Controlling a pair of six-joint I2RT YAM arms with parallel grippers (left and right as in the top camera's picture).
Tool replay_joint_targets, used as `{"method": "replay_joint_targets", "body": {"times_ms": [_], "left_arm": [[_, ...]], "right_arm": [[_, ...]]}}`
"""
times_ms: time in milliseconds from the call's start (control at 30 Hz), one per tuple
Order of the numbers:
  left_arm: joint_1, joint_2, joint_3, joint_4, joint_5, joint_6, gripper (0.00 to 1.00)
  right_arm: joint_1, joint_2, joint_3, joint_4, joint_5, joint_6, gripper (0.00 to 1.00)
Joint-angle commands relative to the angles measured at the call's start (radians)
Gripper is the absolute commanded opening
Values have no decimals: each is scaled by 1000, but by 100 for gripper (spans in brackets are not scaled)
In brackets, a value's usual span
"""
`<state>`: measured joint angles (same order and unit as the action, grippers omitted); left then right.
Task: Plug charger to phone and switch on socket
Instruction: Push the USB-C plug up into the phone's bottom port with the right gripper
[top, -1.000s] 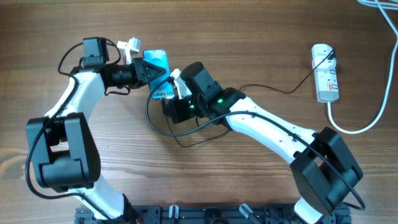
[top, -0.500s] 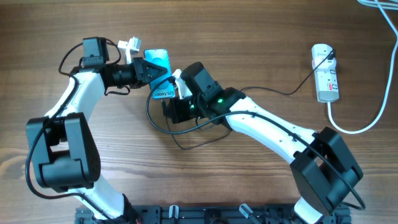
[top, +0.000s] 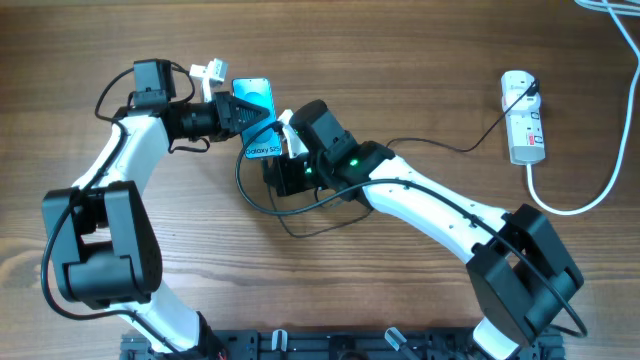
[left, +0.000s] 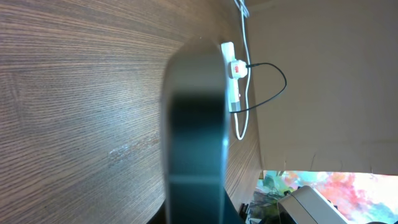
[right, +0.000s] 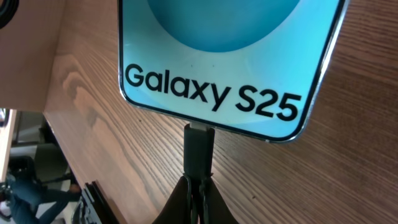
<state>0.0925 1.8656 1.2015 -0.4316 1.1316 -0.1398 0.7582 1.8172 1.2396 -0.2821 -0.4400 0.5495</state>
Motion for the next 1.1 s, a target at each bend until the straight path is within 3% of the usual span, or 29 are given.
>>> {"method": "replay_joint_targets", "body": {"times_ms": [0, 367, 667, 1067], "left_arm": [[-14, 1, 0, -1, 46, -2, 4], [-14, 1, 0, -2, 46, -2, 4], [-14, 1, 0, -2, 46, -1, 4], [-23, 1, 0, -2, 46, -2, 4]], "right_arm": [[2, -22, -3, 36, 80, 28, 4], [-1, -22, -3, 79, 130, -16, 4], [-73, -22, -2, 138, -15, -17, 4], [-89, -22, -1, 259, 1, -22, 4]]}}
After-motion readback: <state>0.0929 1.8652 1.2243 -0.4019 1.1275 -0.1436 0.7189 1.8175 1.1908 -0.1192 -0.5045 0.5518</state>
